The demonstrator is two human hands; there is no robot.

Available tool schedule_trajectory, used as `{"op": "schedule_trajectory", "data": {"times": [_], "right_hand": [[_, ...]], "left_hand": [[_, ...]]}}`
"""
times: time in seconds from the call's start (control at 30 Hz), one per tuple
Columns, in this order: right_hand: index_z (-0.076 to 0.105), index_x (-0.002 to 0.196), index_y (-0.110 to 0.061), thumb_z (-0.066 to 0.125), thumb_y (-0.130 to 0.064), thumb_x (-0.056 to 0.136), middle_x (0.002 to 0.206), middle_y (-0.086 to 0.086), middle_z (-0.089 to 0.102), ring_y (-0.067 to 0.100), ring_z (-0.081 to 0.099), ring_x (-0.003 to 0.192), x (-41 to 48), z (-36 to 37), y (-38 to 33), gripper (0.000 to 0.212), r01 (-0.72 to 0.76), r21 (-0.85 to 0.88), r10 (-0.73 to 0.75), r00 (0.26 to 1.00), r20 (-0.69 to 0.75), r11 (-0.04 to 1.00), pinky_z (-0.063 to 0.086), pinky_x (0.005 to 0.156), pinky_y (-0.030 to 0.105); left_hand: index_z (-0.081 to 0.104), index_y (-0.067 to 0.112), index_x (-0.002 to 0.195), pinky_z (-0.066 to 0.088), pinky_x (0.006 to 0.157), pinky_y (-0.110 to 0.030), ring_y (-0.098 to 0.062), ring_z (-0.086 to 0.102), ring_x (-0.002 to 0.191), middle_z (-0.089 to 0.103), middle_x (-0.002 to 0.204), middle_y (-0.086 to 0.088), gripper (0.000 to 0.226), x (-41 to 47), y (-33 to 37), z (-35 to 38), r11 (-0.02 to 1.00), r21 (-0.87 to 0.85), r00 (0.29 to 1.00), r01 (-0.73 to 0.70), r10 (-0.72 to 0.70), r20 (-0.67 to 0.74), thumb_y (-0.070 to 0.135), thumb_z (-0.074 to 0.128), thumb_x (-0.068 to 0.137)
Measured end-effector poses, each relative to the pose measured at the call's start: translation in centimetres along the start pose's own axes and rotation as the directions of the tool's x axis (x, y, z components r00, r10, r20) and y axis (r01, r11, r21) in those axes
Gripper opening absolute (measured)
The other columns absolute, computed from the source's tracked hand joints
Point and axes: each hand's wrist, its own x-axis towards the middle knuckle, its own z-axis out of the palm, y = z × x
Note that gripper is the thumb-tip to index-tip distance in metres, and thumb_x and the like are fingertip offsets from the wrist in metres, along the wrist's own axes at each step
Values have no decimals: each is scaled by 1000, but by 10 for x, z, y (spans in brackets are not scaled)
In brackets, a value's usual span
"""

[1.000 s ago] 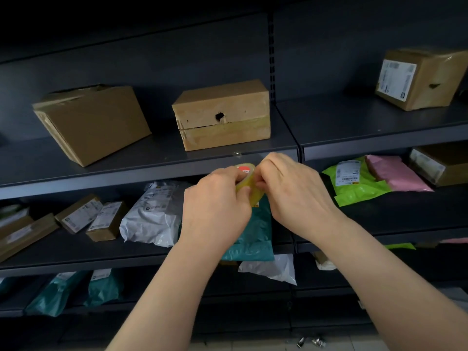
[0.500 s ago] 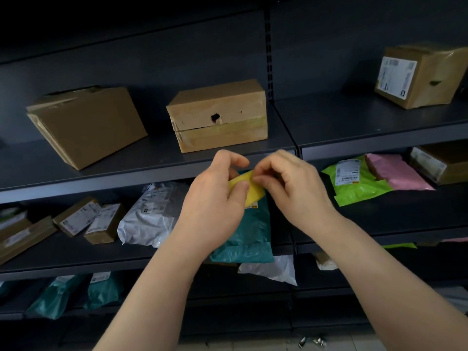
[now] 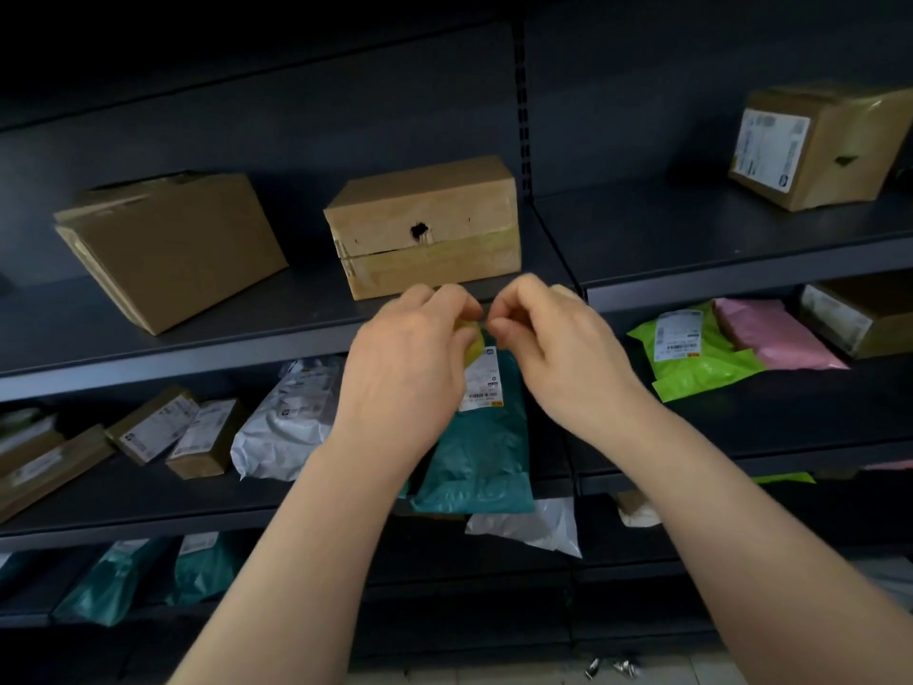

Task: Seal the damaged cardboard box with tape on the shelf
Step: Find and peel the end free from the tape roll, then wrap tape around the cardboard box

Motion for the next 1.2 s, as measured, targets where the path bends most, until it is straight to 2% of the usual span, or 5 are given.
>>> {"op": "schedule_trajectory", "data": {"times": [0.23,0.5,0.7,0.83,1.2], "right_hand": [[59,122,-23,59,-14,95,110,-12,65,0,60,104,-11,8,8,29,-214,485,207,976,68,848,50,92,26],[78,91,-25,75,-17,83,83,-12,73,2,68,79,-8,9,-1,11,-10,293,83,968,-239,956,56,72,24],[67,84,-28,66,-18,90,82,-17,68,-1,64,81,9,8,-8,12,-89,346,183,952,-247,934,50,72,17],[70,86,-21,70,-20,87,83,-11,70,3,66,80,17,0,-14,2,-137,481,184,981,-53,866,54,74,23],[62,79,-20,66,-20,91,79,-2,66,9,61,76,43,23,-30,12,-206,515,336,926,-172,832,51,73,26]], "left_hand": [[62,27,87,44,62,-24,-2,55,76,61,76,13,9,-7,-1,0,865,-368,940,342,-319,122,22,60,94],[66,25,95,47,70,-29,-6,57,81,65,85,9,17,-9,3,-1,852,-379,932,361,-334,139,22,50,100],[32,37,145,56,80,-40,-25,68,87,72,95,-11,66,-15,8,-1,572,-681,886,457,-358,294,41,65,89],[34,30,142,53,70,-30,-10,68,77,73,82,2,52,-15,-1,-16,667,-629,910,399,-372,183,24,60,97],[46,27,117,43,60,-33,-13,60,74,62,81,9,45,4,-48,-42,967,-102,970,233,-239,-52,56,62,86]]}}
